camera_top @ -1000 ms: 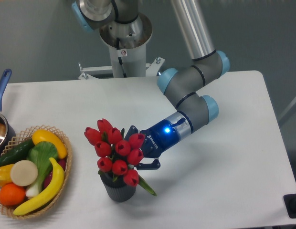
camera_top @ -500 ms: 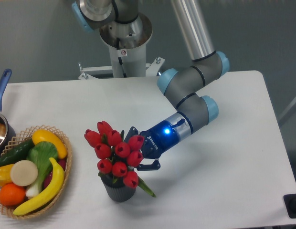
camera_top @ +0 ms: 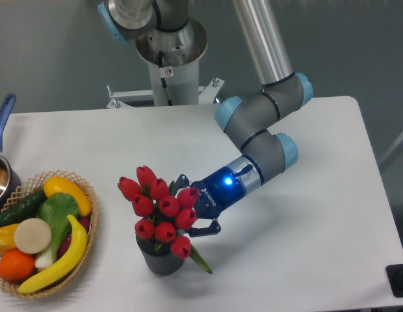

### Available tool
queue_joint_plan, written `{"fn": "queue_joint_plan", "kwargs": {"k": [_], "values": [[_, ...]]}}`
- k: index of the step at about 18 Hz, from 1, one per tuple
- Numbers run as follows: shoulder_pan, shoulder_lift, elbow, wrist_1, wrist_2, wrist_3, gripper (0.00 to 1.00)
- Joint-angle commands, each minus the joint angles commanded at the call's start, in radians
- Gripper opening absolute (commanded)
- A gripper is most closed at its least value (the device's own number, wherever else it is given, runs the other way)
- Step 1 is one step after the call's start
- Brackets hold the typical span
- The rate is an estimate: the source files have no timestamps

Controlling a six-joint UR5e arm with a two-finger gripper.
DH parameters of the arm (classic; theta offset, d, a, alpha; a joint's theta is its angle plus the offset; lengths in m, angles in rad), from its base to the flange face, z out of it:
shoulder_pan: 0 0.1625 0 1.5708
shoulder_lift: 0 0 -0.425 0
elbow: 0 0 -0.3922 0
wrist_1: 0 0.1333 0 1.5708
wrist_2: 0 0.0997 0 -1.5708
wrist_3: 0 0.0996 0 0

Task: Insert the flowers into the vase
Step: 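Hold the tulips in the vase and settle them, then open the gripper to release the tulip stems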

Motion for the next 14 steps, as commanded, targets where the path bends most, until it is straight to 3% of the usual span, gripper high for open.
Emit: {"fn": "queue_joint_plan", "kwargs": {"k": [4, 8, 11, 14], "values": [[-0.002, 0.005, -0.002, 0.000, 0.000, 0.002, 0.70], [0.000, 0.009, -0.009, 0.000, 0.002, 0.003, 1.00], [0.002, 0.012, -0.015, 0.002, 0.003, 0.003, 1.00], [0.002, 0.026, -0.015, 0.002, 0.076, 0.005, 1.00]]}}
